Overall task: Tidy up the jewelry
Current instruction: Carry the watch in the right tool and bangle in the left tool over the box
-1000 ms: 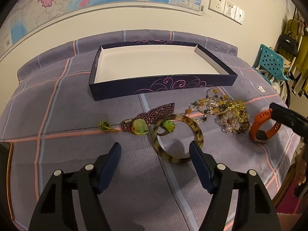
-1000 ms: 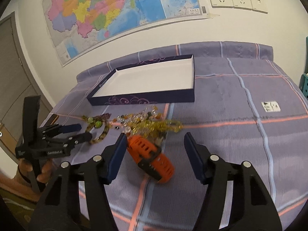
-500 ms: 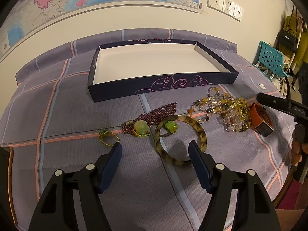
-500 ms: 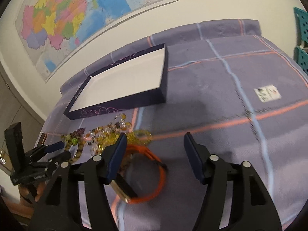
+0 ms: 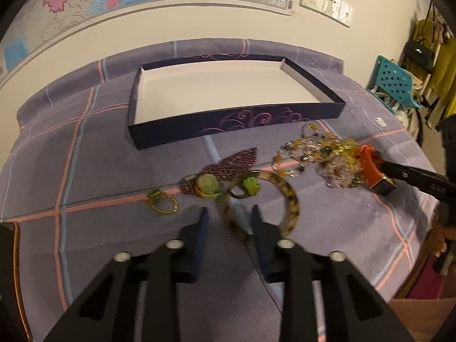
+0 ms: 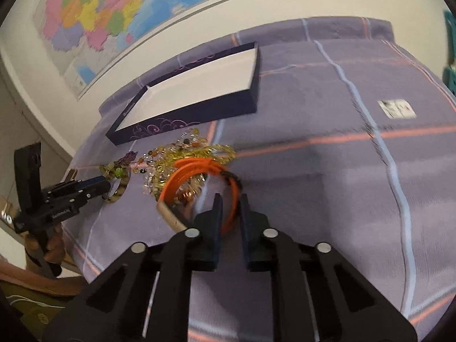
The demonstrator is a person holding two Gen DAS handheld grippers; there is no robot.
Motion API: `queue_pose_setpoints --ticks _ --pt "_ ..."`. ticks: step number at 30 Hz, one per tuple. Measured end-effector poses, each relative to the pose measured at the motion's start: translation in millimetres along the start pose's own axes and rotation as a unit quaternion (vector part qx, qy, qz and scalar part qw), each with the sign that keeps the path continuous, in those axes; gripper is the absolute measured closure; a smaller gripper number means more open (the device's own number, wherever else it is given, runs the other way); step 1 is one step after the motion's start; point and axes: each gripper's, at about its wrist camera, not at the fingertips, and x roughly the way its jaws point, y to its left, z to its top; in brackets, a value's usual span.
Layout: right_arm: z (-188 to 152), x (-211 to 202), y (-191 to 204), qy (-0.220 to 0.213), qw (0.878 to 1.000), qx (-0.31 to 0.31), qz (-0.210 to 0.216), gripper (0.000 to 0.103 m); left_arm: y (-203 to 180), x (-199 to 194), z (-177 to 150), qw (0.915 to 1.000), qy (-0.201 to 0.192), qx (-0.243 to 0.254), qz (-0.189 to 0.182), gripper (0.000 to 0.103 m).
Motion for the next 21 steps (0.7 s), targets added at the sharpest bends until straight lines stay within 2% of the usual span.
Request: queue_pose_setpoints --ticks 2,4,8,11,13,16,21 --pt "4 5 4 -0.002 1.000 -0.014 -0.004 0.094 0 0 -1 1.0000 0.004 0.002 -0.008 0.085" --pt "7 8 4 0.007 1.000 -0.018 -0.007 0.090 1 0 -2 1.0000 0.005 0.000 -0.008 0.079" --pt "4 4 6 0.012 0.999 -0.028 -0.014 0.083 0 1 -1 0.9999 0.005 0.004 -0.010 0.078" --pt "3 4 4 0.015 0.999 -0.032 -0.015 0.085 -4 3 0 0.9999 0.004 0.013 -0.003 0.078" --pt "3 5 3 0.013 0.999 -0.027 -0.013 0.094 -7 4 1 0.9998 0.004 0.018 0.008 0.085" --pt "4 5 4 0.009 1.000 -0.025 -0.012 0.096 -5 5 3 0.9999 0.004 0.012 0.011 0.098" --pt "9 -6 5 -0.012 1.000 -0.025 -0.007 0.097 0 1 3 1.0000 0.001 0.004 -0.006 0.098"
